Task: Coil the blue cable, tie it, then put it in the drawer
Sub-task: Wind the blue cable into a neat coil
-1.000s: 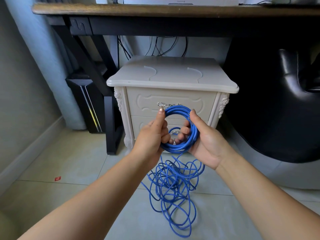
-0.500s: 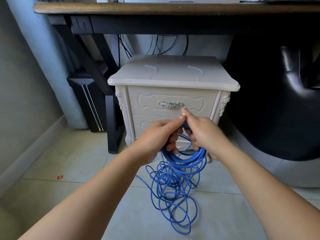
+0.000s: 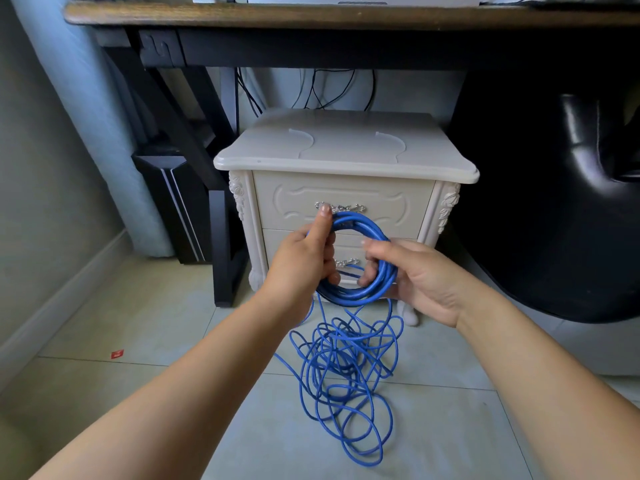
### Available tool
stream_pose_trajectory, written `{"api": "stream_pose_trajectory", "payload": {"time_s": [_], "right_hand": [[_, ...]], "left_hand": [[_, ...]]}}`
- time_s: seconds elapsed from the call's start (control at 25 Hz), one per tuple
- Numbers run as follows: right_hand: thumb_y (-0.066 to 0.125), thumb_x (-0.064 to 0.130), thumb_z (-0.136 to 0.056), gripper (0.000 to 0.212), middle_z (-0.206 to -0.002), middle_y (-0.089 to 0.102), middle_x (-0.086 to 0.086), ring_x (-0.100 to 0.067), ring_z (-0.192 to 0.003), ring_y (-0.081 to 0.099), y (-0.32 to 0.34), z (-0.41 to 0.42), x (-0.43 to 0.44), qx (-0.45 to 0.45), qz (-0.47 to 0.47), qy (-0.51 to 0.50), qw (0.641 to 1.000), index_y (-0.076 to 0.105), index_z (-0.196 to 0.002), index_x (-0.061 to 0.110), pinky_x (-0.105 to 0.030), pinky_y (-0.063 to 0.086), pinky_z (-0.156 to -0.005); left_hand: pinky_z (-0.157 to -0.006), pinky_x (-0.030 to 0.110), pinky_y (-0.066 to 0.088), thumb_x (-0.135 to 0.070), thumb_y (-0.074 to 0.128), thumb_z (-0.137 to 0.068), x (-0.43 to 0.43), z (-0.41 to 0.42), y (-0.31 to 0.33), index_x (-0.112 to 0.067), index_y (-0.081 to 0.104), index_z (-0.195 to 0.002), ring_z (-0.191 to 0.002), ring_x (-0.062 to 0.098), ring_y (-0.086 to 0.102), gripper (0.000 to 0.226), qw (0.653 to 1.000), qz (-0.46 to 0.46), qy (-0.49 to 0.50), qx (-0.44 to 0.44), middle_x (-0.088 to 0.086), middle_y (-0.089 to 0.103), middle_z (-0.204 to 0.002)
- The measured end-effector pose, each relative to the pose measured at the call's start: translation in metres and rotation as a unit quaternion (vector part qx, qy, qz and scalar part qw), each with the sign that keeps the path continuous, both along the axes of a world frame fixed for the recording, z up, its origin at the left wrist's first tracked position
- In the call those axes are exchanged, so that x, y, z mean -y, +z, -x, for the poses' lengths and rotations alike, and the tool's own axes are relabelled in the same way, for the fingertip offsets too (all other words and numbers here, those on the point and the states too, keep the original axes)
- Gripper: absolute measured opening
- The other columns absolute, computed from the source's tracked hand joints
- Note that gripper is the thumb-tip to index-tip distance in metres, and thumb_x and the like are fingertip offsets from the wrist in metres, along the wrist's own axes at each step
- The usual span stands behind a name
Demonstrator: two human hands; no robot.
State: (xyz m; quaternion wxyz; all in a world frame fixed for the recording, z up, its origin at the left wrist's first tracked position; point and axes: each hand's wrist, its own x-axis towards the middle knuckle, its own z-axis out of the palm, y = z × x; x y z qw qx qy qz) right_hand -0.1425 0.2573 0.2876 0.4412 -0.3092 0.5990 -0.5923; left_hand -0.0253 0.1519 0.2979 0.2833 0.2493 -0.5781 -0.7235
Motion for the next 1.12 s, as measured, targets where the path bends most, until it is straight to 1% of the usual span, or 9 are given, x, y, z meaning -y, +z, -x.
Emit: {"api": "stream_pose_trajectory", "payload": {"time_s": [0.16,0.32,0.4,0.48,0.6,0.68,0.8,1.04,1.12], "right_hand": [[0.061,0.016,-0.093,0.017,-0.053,0.047,0.0,-0.015,-0.051,0.054,-0.004,-0.012,0.006,0.049,0.069,-0.087,0.993,0.056,-0.078,0.013,-0.033,0.05,-0.068],[0.058,0.016,-0.096,0.026,-0.053,0.028,0.003,-0.01,-0.044,0.03,-0.005,-0.013,0.009,0.125,0.129,-0.122,0.976,0.052,-0.07,0.019,-0.025,0.039,-0.05],[0.058,0.016,-0.095,0.03,-0.052,0.027,0.004,-0.01,-0.044,0.028,-0.005,-0.012,0.008,0.124,0.132,-0.123,0.976,0.052,-0.067,0.02,-0.024,0.038,-0.048],[0.057,0.015,-0.096,0.031,-0.05,0.027,0.005,-0.01,-0.043,0.028,-0.005,-0.011,0.007,0.139,0.134,-0.115,0.974,0.052,-0.065,0.019,-0.023,0.037,-0.045],[0.056,0.016,-0.096,0.03,-0.047,0.028,0.006,-0.008,-0.04,0.028,-0.001,-0.008,0.005,0.162,0.115,-0.108,0.974,0.048,-0.068,0.015,-0.022,0.036,-0.042],[0.056,0.017,-0.096,0.03,-0.047,0.027,0.006,-0.008,-0.039,0.028,0.002,-0.007,0.002,0.157,0.094,-0.108,0.977,0.046,-0.068,0.014,-0.022,0.036,-0.04],[0.055,0.018,-0.097,0.026,-0.047,0.029,0.006,-0.008,-0.04,0.028,0.002,-0.008,0.001,0.109,0.072,-0.115,0.985,0.048,-0.073,0.013,-0.022,0.036,-0.042],[0.056,0.032,-0.098,0.015,-0.046,0.047,0.005,-0.011,-0.044,0.051,-0.009,-0.015,0.002,-0.108,-0.005,-0.159,0.981,0.051,-0.104,0.019,-0.041,0.057,-0.071],[0.058,0.039,-0.096,0.032,-0.058,0.063,0.003,-0.007,-0.056,0.064,-0.01,-0.017,0.001,-0.212,-0.039,-0.165,0.963,0.045,-0.124,0.032,-0.032,0.054,-0.079]], "left_hand": [[-0.052,0.028,0.044,-0.048,0.041,-0.101,-0.006,0.006,-0.009,-0.017,0.045,-0.072,-0.041,0.011,0.03,0.043,0.996,-0.071,0.049,-0.016,-0.007,0.027,-0.051],[-0.085,0.033,0.04,-0.068,0.042,-0.091,-0.01,-0.001,-0.01,-0.021,0.061,-0.088,-0.081,0.011,0.055,0.05,0.982,0.027,0.088,0.167,-0.011,0.055,-0.081],[-0.097,0.035,0.044,-0.072,0.051,-0.082,-0.004,-0.002,-0.013,-0.022,0.059,-0.115,-0.112,0.02,0.057,0.061,0.982,-0.09,0.041,0.16,-0.006,0.055,-0.115],[-0.09,0.04,0.056,-0.065,0.061,-0.079,-0.002,-0.006,-0.01,-0.016,0.053,-0.132,-0.107,0.033,0.066,0.074,0.962,-0.258,-0.059,0.068,0.014,0.054,-0.133],[-0.069,0.034,0.062,-0.053,0.07,-0.074,0.001,-0.01,-0.01,-0.006,0.055,-0.131,-0.085,0.029,0.071,0.075,0.94,-0.327,-0.093,0.011,0.021,0.066,-0.112],[-0.07,0.03,0.061,-0.049,0.069,-0.077,0.003,-0.011,-0.011,-0.002,0.064,-0.109,-0.07,0.018,0.068,0.057,0.942,-0.318,-0.102,0.006,0.01,0.069,-0.087],[-0.062,0.028,0.057,-0.05,0.058,-0.088,0.0,-0.01,-0.007,-0.008,0.059,-0.094,-0.049,0.012,0.051,0.042,0.949,-0.287,-0.134,0.005,-0.001,0.05,-0.06],[-0.063,0.031,0.03,-0.051,0.044,-0.098,-0.005,0.0,-0.007,-0.009,0.052,-0.086,-0.047,0.013,0.022,0.044,0.994,-0.055,-0.084,0.035,-0.006,0.024,-0.051],[-0.058,0.029,0.031,-0.046,0.043,-0.1,-0.003,-0.001,-0.003,-0.011,0.048,-0.079,-0.045,0.013,0.021,0.041,0.996,0.014,-0.075,0.04,-0.007,0.023,-0.05]]}}
